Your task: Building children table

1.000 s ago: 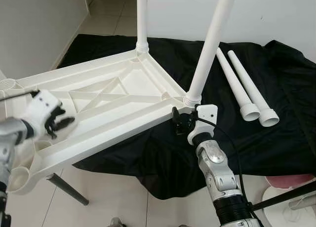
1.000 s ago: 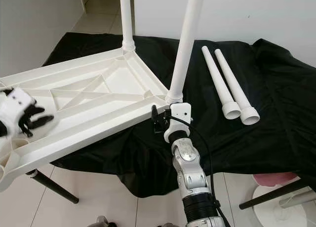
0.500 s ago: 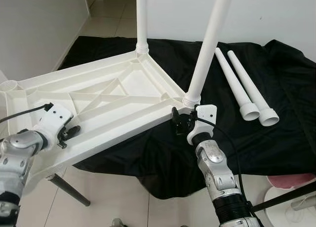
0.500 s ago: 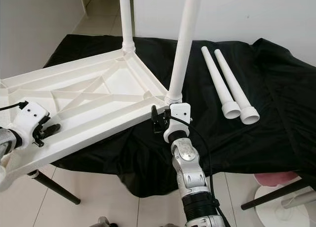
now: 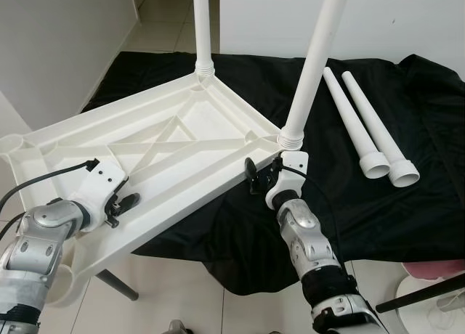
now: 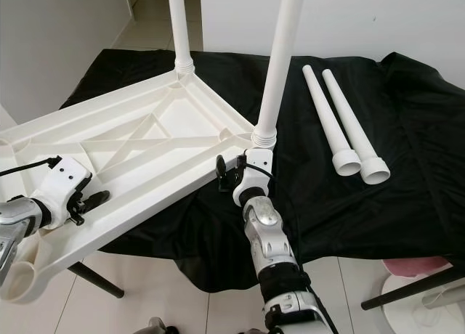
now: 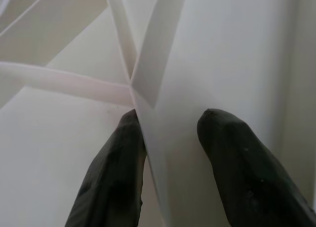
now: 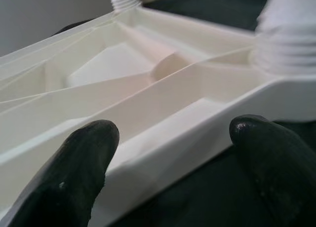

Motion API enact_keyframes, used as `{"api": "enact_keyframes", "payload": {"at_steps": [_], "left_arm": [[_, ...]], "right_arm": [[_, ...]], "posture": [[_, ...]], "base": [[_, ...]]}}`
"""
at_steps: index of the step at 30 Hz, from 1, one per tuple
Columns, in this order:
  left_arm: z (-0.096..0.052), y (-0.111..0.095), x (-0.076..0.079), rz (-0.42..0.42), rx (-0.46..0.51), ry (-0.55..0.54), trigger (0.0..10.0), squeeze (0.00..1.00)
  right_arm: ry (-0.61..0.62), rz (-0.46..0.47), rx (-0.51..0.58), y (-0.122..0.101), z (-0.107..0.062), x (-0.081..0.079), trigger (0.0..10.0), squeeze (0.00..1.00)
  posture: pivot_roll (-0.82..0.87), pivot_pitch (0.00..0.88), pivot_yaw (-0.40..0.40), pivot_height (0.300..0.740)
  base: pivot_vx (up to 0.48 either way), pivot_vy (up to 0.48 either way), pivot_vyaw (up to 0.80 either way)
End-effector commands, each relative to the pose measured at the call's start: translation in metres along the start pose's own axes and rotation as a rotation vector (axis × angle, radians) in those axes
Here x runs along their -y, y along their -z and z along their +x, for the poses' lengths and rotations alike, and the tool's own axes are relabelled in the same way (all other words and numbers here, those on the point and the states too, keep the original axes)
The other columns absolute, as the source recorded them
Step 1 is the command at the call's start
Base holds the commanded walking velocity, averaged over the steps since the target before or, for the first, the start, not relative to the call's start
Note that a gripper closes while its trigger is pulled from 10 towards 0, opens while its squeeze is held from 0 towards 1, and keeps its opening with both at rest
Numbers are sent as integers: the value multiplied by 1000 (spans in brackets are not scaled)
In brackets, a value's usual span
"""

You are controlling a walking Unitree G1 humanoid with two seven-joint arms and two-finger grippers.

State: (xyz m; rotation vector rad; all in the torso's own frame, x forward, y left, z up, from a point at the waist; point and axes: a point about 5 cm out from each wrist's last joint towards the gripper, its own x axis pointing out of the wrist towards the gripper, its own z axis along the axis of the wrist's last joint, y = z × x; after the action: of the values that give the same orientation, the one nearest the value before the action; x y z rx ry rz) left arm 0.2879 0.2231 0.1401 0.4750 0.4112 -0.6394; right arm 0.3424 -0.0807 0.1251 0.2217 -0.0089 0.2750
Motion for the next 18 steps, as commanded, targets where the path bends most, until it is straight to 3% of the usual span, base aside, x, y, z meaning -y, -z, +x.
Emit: {"api": "enact_keyframes", "payload": {"at_steps": [1, 6, 12, 15, 16, 18], "left_arm": [[6, -21, 33, 22, 76, 276, 10000, 0], [1, -45, 42, 16, 163, 325, 10000, 0], [-2, -54, 41, -3, 215, 318, 10000, 0], [-5, -58, 21, -10, 247, 217, 10000, 0], [-5, -58, 21, -10, 247, 217, 10000, 0], [-13, -70, 2, -17, 323, 129, 10000, 0]], "right_arm": [[-94, 62, -85, 17, 4, -23, 10000, 0], [-81, 50, -38, 3, 14, -22, 10000, 0], [-60, 25, -4, -4, 17, -17, 10000, 0], [-32, -6, 19, -7, 17, -9, 10000, 0], [-32, -6, 19, -7, 17, -9, 10000, 0], [-7, -15, 34, -7, 16, -2, 10000, 0]], "posture": [[65, 90, 24, 740], [71, 90, 22, 740], [71, 90, 22, 740], [69, 91, 23, 740], [69, 91, 23, 740], [65, 91, 27, 740]], "base": [[0, 0, 0], [0, 0, 0], [0, 0, 0], [0, 0, 0], [0, 0, 0], [0, 0, 0]]}}
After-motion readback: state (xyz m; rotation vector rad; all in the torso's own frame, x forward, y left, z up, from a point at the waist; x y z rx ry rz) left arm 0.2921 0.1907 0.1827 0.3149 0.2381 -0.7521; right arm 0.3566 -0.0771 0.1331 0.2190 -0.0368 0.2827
